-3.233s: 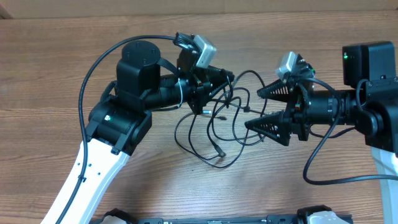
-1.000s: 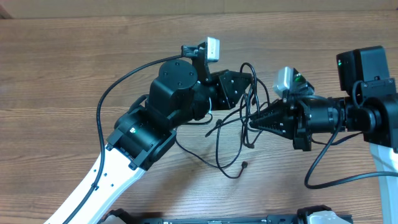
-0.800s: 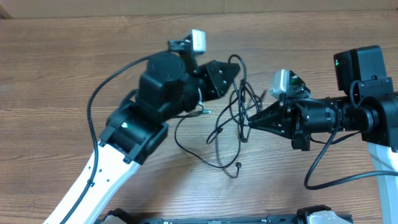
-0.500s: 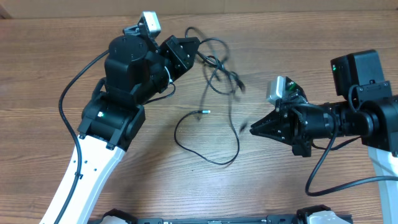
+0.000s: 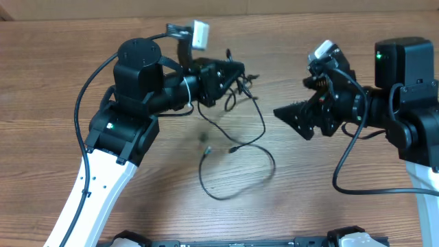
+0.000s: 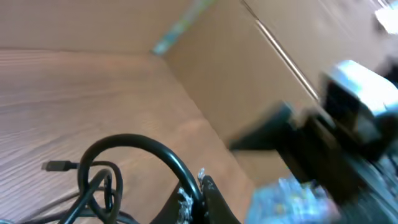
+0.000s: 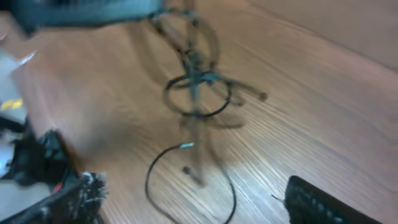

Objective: Untangle cables

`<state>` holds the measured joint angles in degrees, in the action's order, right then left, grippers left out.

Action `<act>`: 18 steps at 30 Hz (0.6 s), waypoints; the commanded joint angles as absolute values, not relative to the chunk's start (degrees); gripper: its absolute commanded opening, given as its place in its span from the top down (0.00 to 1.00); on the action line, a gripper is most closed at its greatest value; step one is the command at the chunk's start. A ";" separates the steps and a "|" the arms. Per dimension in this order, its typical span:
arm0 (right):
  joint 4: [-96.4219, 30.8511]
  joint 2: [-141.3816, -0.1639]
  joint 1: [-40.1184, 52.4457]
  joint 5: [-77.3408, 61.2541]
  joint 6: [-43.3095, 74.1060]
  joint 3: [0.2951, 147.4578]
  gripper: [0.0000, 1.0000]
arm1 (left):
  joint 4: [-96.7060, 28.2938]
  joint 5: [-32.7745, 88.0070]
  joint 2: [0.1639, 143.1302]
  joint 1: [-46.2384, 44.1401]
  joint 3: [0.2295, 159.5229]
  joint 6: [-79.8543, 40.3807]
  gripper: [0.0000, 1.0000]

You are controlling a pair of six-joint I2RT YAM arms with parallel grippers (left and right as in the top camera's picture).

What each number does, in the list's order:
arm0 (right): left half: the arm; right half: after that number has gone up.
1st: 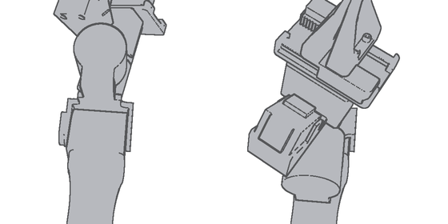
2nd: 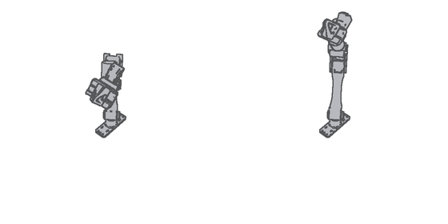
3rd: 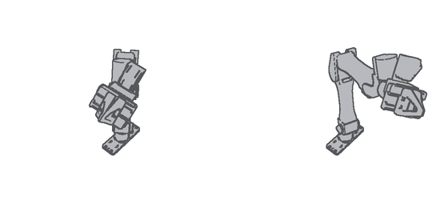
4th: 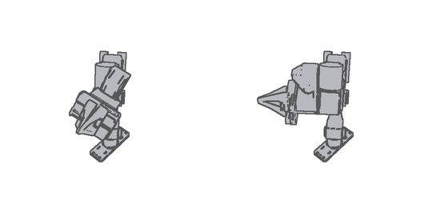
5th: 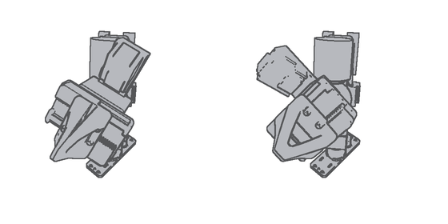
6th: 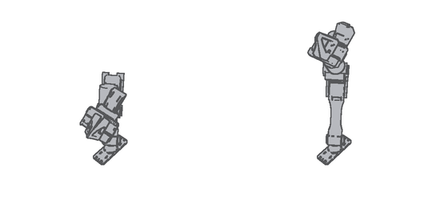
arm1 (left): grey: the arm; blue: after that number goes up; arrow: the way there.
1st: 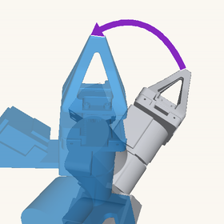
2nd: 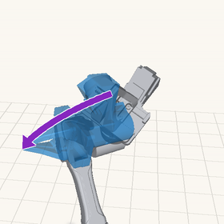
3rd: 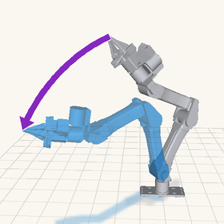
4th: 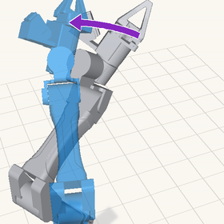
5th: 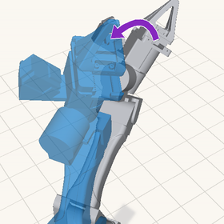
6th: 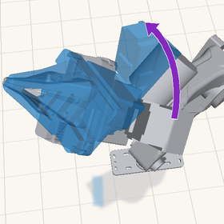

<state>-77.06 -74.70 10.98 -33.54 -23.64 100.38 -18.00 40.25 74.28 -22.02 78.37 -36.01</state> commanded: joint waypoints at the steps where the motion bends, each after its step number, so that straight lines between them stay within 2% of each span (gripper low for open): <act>1: -74.89 -76.25 11.20 -26.35 -20.34 100.88 0.06 | -15.31 58.48 74.26 -21.89 78.91 -24.69 0.96; 6: -74.26 -79.02 11.20 -26.59 -20.32 100.88 0.05 | -11.11 65.04 74.26 -21.98 78.89 -24.18 0.96; 18: -70.89 -80.01 11.20 -26.61 -20.34 100.88 0.02 | -11.77 62.43 74.26 -24.51 78.91 -22.02 0.96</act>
<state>-71.53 -80.20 10.98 -26.85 -20.78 100.38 -11.68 62.19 74.37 -24.40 78.37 -23.88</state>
